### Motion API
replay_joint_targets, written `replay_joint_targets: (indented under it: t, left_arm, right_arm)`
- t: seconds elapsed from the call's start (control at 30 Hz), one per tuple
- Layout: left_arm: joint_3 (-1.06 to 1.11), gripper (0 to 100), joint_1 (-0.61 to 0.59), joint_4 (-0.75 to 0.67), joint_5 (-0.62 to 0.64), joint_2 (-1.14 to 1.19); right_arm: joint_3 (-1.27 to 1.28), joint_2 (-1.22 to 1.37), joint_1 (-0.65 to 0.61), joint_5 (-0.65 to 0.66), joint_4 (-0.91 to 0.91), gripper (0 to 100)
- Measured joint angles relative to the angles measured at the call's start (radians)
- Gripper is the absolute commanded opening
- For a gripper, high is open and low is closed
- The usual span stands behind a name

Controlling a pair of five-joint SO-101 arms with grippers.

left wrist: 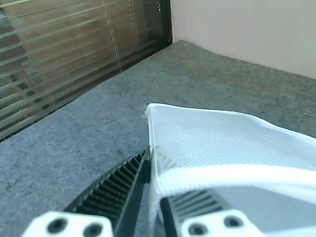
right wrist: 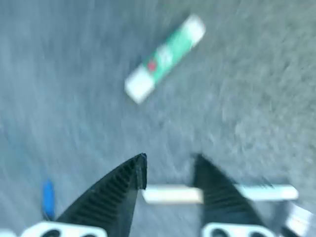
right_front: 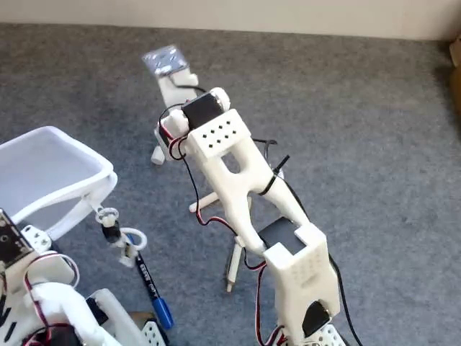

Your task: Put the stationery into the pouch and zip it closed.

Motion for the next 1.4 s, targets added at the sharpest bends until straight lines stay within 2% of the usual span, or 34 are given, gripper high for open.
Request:
replay_joint_targets:
  t: [0.13, 0.47, 0.77, 0.87, 0.97, 1.13, 1.4]
  left_arm:
    - [-0.003, 1, 0.0, 0.0, 0.0, 0.018]
    - [-0.003, 1, 0.0, 0.0, 0.0, 0.023]
    - [-0.003, 1, -0.003, 0.029, 0.0, 0.025]
    - [-0.003, 1, 0.0, 0.029, 0.0, 0.025]
    - [-0.003, 1, 0.0, 0.029, 0.0, 0.025]
    - [-0.003, 1, 0.0, 0.029, 0.0, 0.025]
    - [-0.003, 1, 0.0, 0.029, 0.0, 0.025]
  right_arm:
    - [-0.002, 0.081, -0.003, -0.13, -0.141, 26.7]
    - [0.0, 0.374, -0.012, -0.181, -0.559, 26.7]
    - [-0.009, 0.486, -0.009, -0.181, -0.661, 26.6]
    - [-0.06, 0.525, -0.009, -0.181, -0.644, 23.9]
    - [-0.152, 0.571, -0.009, -0.18, -0.575, 15.8]
    - [-0.328, 0.657, -0.005, -0.084, -0.43, 2.6]
    - [-0.591, 0.713, -0.017, 0.066, -0.048, 0.7]
